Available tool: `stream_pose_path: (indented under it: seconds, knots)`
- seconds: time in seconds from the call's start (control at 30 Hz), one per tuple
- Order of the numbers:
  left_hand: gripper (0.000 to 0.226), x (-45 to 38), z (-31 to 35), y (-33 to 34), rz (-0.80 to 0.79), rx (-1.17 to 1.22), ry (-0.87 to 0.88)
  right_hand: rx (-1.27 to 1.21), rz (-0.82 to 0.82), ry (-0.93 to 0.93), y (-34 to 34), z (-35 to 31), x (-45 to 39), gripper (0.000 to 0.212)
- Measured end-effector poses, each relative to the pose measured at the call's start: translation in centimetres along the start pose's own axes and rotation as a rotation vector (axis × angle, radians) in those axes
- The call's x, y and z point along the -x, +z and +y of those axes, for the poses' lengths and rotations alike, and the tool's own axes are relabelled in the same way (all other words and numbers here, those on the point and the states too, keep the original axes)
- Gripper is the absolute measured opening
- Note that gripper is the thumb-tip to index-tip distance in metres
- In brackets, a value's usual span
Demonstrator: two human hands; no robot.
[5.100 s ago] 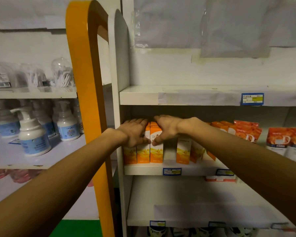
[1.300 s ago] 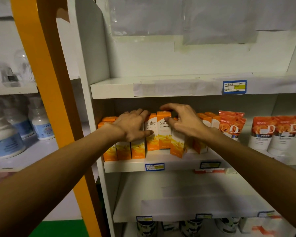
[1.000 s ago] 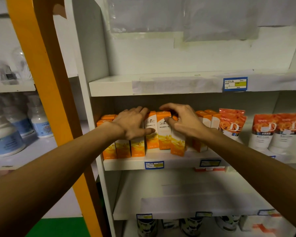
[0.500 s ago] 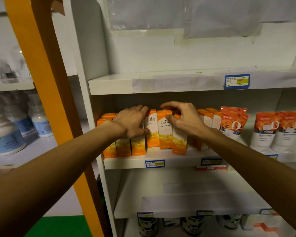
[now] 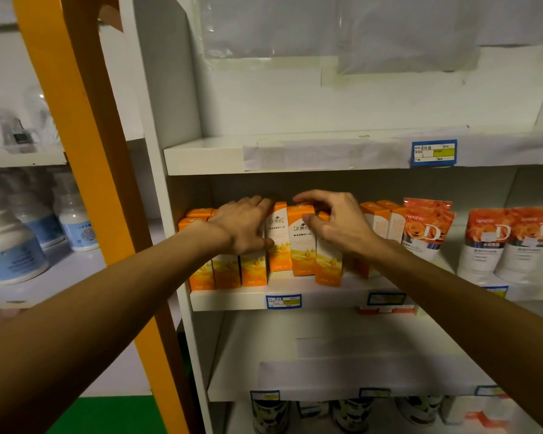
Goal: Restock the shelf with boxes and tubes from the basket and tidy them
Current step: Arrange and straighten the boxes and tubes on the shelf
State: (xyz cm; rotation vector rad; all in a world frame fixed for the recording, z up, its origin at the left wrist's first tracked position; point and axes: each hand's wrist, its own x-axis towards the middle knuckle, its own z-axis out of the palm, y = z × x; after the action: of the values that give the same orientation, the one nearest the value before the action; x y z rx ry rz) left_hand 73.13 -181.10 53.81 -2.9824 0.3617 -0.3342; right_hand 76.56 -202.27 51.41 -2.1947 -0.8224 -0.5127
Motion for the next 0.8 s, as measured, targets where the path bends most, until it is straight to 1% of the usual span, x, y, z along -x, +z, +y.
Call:
stream_pose_path:
  seconds: [0.2,0.33,0.47,0.6,0.73,0.8]
  knots:
    - [0.094,-0.1,0.2,0.0,-0.012,-0.023,-0.014,-0.111,0.06,0.022,-0.2,0.0,0.0,0.039]
    - [0.1,0.1,0.2,0.0,-0.02,-0.019,-0.005,-0.072,0.048,0.011,0.4,-0.1,0.0,0.038]
    - [0.1,0.3,0.0,-0.2,-0.031,0.013,-0.001,-0.051,0.045,-0.022,1.0,-0.5,-0.3,0.036]
    - [0.095,0.4,0.1,-0.1,-0.009,0.032,0.003,0.031,0.008,-0.071,1.3,-0.4,-0.4,0.039]
    - [0.089,0.4,0.0,-0.1,-0.006,0.038,0.009,0.245,-0.032,-0.142,1.3,-0.3,-0.5,0.041]
    - [0.086,0.5,0.0,-0.1,-0.008,0.031,0.012,0.292,-0.044,-0.153,0.9,-0.2,-0.5,0.042]
